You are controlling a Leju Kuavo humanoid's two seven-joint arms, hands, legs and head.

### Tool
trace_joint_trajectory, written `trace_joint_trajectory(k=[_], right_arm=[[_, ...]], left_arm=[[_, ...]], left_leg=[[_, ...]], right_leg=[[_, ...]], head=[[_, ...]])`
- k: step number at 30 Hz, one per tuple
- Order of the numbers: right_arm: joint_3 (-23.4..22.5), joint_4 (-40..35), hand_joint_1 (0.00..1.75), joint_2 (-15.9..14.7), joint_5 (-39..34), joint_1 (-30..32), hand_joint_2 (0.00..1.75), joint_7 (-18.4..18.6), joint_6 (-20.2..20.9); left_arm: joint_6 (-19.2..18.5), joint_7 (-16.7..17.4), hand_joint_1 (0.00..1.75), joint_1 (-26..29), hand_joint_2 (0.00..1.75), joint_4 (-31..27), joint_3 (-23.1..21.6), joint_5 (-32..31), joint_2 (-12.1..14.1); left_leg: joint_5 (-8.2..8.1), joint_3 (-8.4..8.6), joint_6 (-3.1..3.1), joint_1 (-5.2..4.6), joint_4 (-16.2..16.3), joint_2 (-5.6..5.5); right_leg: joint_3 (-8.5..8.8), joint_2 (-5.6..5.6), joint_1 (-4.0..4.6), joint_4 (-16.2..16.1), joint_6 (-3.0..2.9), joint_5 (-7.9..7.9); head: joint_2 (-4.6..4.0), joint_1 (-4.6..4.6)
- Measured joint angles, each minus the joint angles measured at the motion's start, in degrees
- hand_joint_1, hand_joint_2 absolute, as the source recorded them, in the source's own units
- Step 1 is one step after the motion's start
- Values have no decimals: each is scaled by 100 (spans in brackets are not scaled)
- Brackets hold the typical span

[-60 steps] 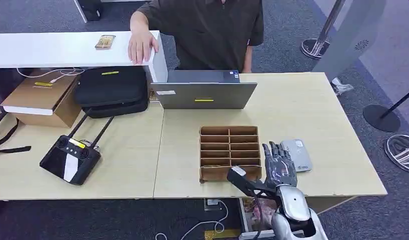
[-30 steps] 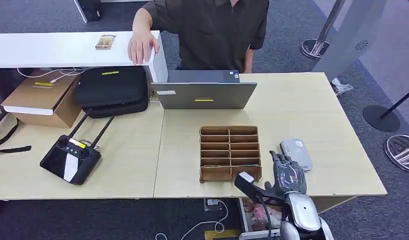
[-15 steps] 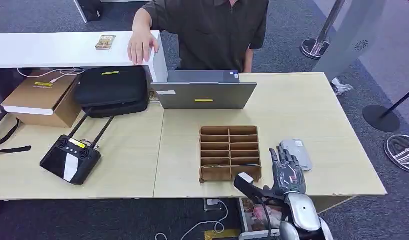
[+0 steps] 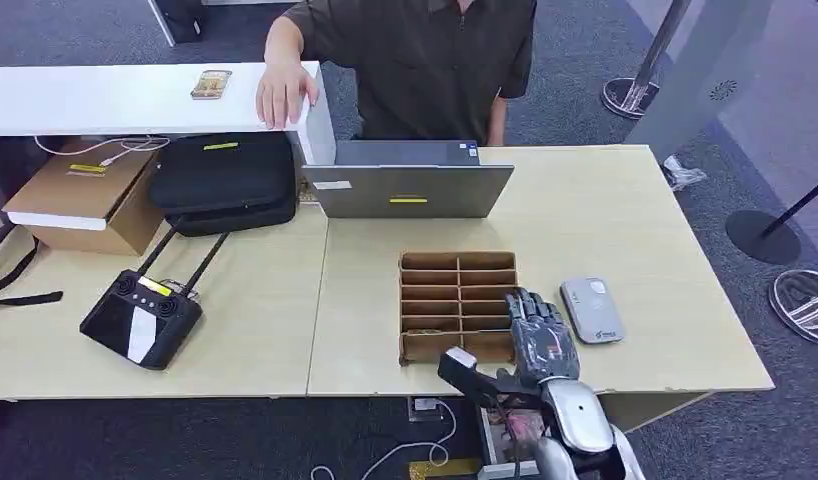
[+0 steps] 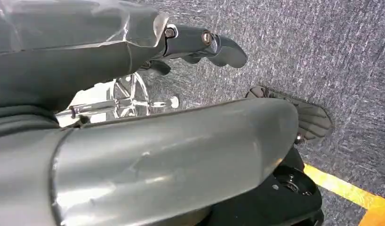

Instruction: Pass the card to the sensor for recognition and then transmit it.

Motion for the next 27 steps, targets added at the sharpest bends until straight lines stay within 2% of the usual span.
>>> trace_joint_trajectory(k=[13,27], right_arm=[[124,358,0,223,-31,-238,175,42,4],[124,485,0,236,-39,-307,175,39,-28]], left_arm=[[2,50,0,-2,0,2,0,2,-2],[2,98,0,-2,0,2,0,-2,-2]], left_leg=[[0,-1,0,0,0,-1],[0,0,0,0,0,0]], right_leg=[[0,0,0,0,0,0],[0,0,0,0,0,0]], head=[[0,2],[0,2]])
